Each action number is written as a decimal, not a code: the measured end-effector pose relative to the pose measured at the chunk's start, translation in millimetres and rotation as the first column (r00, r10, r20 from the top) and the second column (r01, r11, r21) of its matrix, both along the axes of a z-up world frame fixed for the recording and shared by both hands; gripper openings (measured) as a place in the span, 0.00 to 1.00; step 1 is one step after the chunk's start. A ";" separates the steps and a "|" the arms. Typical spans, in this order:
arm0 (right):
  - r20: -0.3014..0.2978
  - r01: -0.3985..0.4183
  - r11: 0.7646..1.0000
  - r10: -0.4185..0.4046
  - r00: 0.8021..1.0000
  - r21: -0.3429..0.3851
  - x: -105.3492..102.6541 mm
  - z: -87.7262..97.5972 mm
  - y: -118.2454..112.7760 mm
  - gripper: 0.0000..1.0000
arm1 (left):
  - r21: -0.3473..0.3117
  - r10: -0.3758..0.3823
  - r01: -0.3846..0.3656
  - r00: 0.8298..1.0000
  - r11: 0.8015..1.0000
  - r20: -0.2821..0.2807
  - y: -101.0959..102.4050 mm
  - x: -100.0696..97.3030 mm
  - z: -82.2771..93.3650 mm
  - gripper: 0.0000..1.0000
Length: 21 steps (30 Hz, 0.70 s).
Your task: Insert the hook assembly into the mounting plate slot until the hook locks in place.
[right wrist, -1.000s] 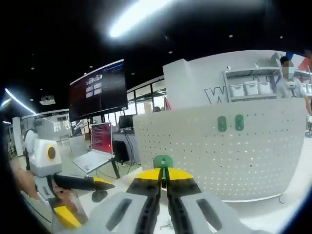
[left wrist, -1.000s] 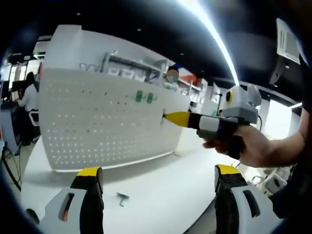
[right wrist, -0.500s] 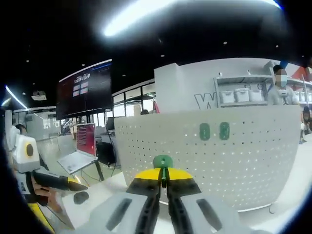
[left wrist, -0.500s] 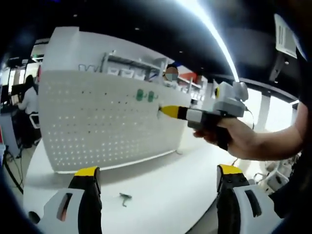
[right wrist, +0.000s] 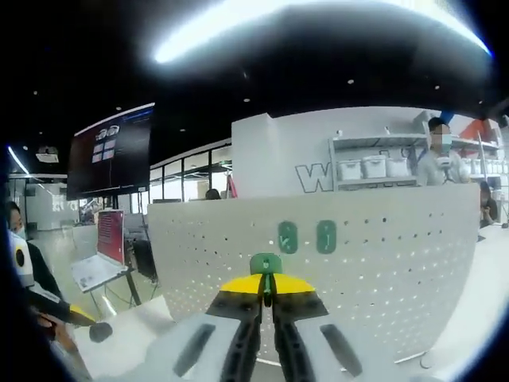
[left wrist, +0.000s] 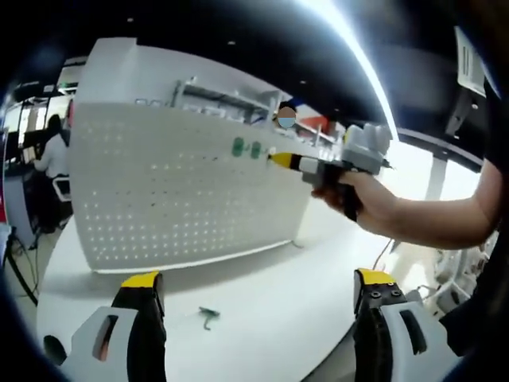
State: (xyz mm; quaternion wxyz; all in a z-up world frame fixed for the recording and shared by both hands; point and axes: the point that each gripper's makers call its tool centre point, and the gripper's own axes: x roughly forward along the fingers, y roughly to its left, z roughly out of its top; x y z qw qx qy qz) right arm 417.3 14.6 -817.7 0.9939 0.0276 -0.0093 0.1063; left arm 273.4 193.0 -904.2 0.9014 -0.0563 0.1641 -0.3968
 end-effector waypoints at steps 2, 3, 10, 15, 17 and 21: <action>0.003 0.016 1.000 -0.016 1.000 -0.002 2.8 1.1 -6.6 0.01 | 0.001 0.007 -0.007 1.000 1.000 0.004 0.9 1.1 0.7 1.00; 0.006 0.034 0.999 -0.034 0.999 0.001 6.1 1.5 -13.4 0.01 | 0.001 0.009 -0.009 1.000 1.000 0.007 1.3 1.5 1.2 1.00; 0.016 0.081 0.997 -0.081 0.997 -0.008 19.9 3.1 -35.2 0.01 | 0.001 0.025 -0.025 1.000 1.000 0.001 7.1 5.5 -0.7 1.00; 0.026 0.117 0.993 -0.116 0.993 -0.019 27.8 5.4 -48.2 0.01 | -0.006 0.039 -0.039 0.999 0.999 -0.011 11.9 6.7 -3.9 1.00; 0.026 0.130 0.991 -0.130 0.991 -0.011 30.1 6.2 -53.6 0.01 | 0.002 0.041 -0.041 0.999 0.999 -0.015 13.0 6.7 -6.2 1.00; 0.029 0.146 0.989 -0.146 0.989 -0.013 34.9 6.5 -60.7 0.01 | 0.005 0.039 -0.039 0.999 0.999 -0.015 13.1 7.0 -7.1 1.00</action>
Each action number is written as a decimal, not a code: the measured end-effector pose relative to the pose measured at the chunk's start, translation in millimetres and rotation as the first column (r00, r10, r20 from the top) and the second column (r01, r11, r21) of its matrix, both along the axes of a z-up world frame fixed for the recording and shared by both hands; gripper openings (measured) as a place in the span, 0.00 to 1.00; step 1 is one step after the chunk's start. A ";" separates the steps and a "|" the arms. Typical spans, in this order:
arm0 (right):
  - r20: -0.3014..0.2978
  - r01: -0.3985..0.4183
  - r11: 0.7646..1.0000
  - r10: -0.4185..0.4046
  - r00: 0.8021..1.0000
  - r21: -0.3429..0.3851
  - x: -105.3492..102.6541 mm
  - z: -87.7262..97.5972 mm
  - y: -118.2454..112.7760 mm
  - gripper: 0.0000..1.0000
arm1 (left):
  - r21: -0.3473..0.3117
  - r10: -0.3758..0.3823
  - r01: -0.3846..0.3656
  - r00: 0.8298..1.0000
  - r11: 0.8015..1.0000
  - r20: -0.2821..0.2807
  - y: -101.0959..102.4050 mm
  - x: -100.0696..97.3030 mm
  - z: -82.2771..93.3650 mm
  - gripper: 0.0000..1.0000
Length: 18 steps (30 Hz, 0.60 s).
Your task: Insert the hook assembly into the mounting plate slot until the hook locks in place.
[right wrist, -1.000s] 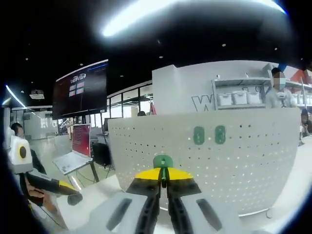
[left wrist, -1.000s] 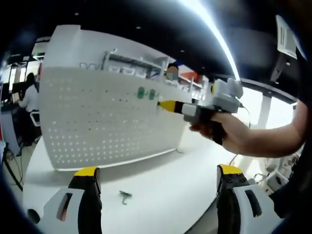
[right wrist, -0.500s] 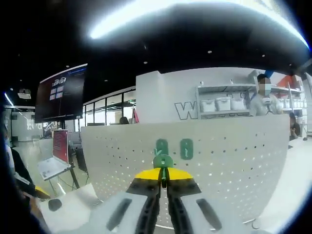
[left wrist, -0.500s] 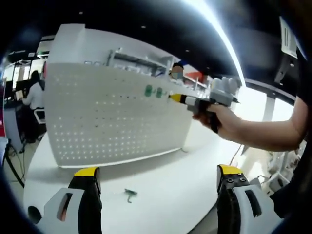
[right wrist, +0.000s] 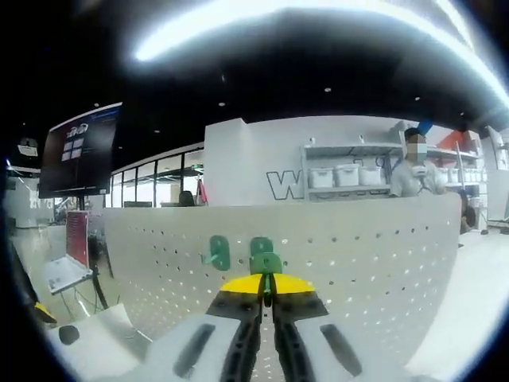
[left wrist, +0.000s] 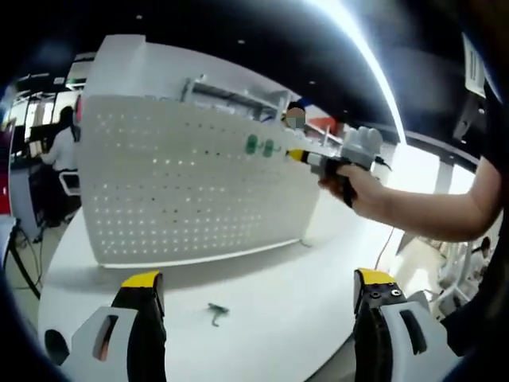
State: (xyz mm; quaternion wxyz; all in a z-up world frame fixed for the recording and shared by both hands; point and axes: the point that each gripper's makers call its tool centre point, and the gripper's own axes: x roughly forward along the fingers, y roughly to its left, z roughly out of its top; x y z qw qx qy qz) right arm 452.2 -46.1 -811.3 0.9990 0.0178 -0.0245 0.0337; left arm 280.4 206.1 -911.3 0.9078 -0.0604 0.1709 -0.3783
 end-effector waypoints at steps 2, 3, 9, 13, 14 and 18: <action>0.002 0.013 1.000 -0.013 1.000 -0.004 5.6 1.2 -5.2 0.01 | -0.001 0.001 -0.001 1.000 1.000 0.000 0.4 0.6 0.2 1.00; 0.003 0.016 1.000 -0.016 1.000 -0.007 7.5 1.8 -6.6 0.01 | 0.000 0.005 -0.005 1.000 1.000 0.001 1.3 1.5 0.2 1.00; 0.012 0.039 0.999 -0.039 0.999 -0.001 18.6 5.5 -17.7 0.01 | -0.002 0.014 -0.014 1.000 1.000 0.004 4.6 3.7 1.1 1.00; 0.006 0.056 0.998 -0.056 0.998 0.006 25.2 1.7 -24.4 0.01 | 0.005 0.021 -0.021 1.000 1.000 -0.001 8.8 5.1 -0.8 1.00; 0.006 0.058 0.998 -0.058 0.998 0.008 26.2 2.0 -25.5 0.01 | 0.006 0.022 -0.022 1.000 1.000 -0.003 9.6 5.3 -1.1 1.00; 0.020 0.068 0.998 -0.069 0.997 0.008 31.9 8.4 -29.5 0.01 | 0.009 0.029 -0.029 1.000 1.000 -0.009 12.8 6.4 -2.7 1.00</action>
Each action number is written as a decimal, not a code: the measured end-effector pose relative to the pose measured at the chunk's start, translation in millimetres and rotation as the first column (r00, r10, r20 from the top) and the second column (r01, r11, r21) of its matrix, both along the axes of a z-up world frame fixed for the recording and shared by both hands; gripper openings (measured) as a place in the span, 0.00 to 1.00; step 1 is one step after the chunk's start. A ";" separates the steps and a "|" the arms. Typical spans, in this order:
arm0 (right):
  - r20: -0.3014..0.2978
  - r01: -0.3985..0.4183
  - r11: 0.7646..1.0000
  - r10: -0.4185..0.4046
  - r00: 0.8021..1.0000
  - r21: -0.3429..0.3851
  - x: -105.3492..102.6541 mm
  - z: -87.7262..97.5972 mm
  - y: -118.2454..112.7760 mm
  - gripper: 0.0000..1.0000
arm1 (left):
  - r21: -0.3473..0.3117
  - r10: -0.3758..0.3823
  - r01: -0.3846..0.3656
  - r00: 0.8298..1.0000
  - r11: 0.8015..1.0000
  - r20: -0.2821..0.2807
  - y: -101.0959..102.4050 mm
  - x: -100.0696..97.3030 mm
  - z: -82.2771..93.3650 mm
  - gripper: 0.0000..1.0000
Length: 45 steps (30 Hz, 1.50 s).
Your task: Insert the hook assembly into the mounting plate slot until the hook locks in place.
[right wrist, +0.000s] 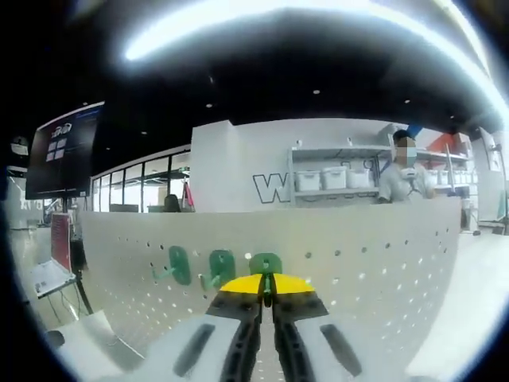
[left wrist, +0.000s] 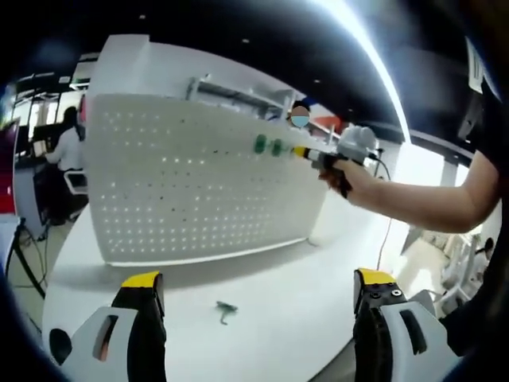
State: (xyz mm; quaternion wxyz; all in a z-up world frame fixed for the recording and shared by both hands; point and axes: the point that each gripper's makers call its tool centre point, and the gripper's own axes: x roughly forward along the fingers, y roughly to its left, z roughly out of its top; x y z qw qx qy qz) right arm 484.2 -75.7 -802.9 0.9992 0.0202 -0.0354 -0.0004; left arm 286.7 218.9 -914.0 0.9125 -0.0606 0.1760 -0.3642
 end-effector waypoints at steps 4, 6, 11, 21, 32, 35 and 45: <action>0.011 0.010 1.000 -0.010 1.000 -0.003 4.8 3.4 -3.7 0.01 | 0.001 0.005 -0.005 1.000 1.000 -0.003 -0.2 1.7 -0.7 1.00; 0.007 0.013 1.000 -0.013 1.000 -0.008 6.4 1.8 -5.2 0.01 | -0.002 0.008 -0.008 1.000 1.000 -0.001 -0.9 2.5 0.4 1.00; 0.001 0.008 0.999 -0.008 1.000 -0.044 7.9 -0.2 -5.1 0.01 | -0.006 0.023 -0.024 1.000 1.000 -0.009 3.2 4.4 -1.4 1.00; 0.003 0.024 1.000 -0.024 1.000 -0.019 9.5 -4.7 -7.7 0.01 | -0.012 0.040 -0.040 0.999 0.999 -0.020 8.0 4.6 -3.5 0.99; -0.005 0.035 0.997 -0.035 0.999 0.068 4.7 -3.4 -7.2 0.11 | 0.002 0.031 -0.031 0.999 1.000 -0.020 6.9 -0.2 -6.5 1.00; 0.017 0.031 0.997 -0.032 0.999 0.073 -1.8 4.6 -5.3 0.13 | -0.005 0.034 -0.034 0.999 0.999 -0.022 8.2 -2.1 -6.0 1.00; 0.072 0.009 0.997 -0.014 0.997 0.075 -26.4 29.8 1.6 0.19 | -0.004 0.034 -0.034 0.999 0.999 -0.025 12.9 -10.4 -4.2 1.00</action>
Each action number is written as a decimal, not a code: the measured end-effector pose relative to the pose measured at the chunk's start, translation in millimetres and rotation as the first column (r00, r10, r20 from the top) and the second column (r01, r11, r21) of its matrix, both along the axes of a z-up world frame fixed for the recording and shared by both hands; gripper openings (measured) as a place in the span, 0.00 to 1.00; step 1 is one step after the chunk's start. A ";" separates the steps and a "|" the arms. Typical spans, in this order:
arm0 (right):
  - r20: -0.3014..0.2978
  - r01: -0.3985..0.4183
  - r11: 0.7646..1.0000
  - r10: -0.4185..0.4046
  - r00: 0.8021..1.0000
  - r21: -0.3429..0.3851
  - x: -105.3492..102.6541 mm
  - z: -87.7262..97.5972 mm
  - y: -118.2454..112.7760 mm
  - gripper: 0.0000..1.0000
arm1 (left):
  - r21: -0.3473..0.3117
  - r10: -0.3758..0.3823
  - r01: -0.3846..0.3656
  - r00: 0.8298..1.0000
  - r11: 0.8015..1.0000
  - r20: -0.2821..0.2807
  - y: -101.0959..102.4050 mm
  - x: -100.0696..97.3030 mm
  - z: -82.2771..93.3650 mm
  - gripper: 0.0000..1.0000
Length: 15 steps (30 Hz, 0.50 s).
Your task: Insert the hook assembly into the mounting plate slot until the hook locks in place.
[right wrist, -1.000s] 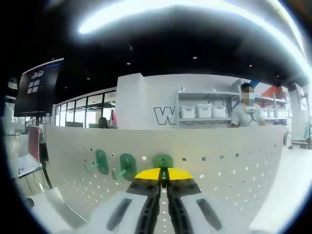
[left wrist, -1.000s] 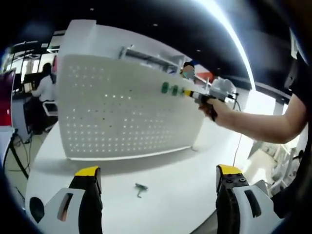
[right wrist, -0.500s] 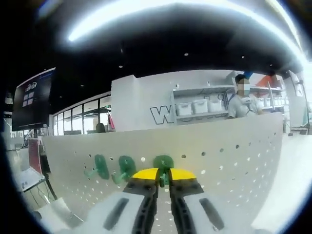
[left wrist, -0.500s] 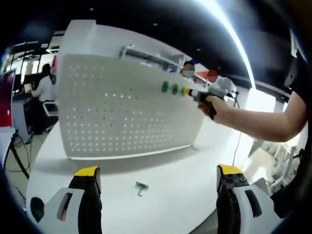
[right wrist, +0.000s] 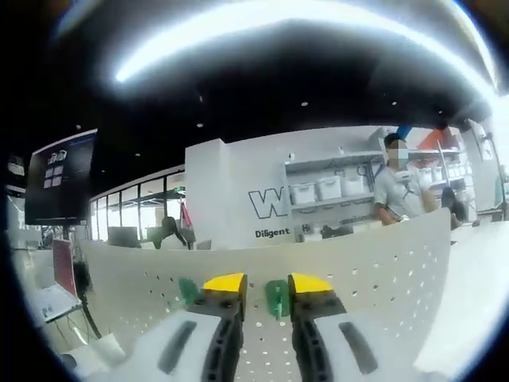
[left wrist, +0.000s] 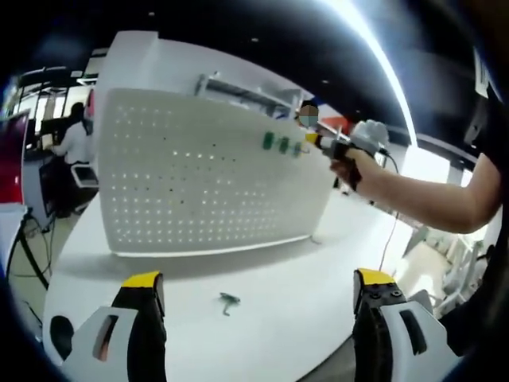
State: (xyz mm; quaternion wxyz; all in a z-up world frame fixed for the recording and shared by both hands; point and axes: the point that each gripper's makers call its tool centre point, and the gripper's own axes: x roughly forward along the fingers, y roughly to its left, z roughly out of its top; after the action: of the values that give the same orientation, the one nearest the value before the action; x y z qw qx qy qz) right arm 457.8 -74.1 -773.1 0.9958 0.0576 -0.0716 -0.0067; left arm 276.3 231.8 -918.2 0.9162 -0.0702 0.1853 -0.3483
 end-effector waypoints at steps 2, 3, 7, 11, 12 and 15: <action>-0.011 -0.011 1.000 0.010 1.000 -0.014 -9.8 -2.4 3.2 0.19 | 0.000 -0.002 0.002 1.000 1.000 -0.004 0.4 -2.5 -0.7 1.00; -0.016 -0.010 1.000 0.009 1.000 -0.011 -13.5 -3.5 2.6 0.19 | 0.001 -0.003 0.003 1.000 1.000 -0.007 0.5 -4.0 -1.1 1.00; -0.016 -0.018 1.000 0.018 1.000 0.023 -36.0 -3.2 4.7 0.20 | -0.001 -0.008 0.008 1.000 1.000 -0.016 -1.4 -9.5 -1.3 1.00; -0.034 -0.039 0.999 0.039 0.999 0.019 -55.8 -8.8 8.4 0.21 | -0.001 -0.022 0.022 0.999 1.000 -0.023 -4.7 -14.2 -2.5 1.00; -0.041 -0.042 0.999 0.043 0.998 0.015 -59.7 -11.3 8.9 0.21 | 0.001 -0.027 0.028 0.999 1.000 -0.025 -5.9 -15.8 -2.9 1.00; -0.075 -0.060 0.998 0.060 0.995 0.002 -75.6 -23.0 13.1 0.21 | 0.001 -0.036 0.036 0.999 0.999 -0.025 -7.9 -18.7 -2.2 1.00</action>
State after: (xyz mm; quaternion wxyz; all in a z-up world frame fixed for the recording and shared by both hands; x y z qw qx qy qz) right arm 382.2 -61.0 -796.1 0.9975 0.0591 -0.0326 0.0210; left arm 257.7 223.9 -920.4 0.9074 -0.0702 0.1981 -0.3638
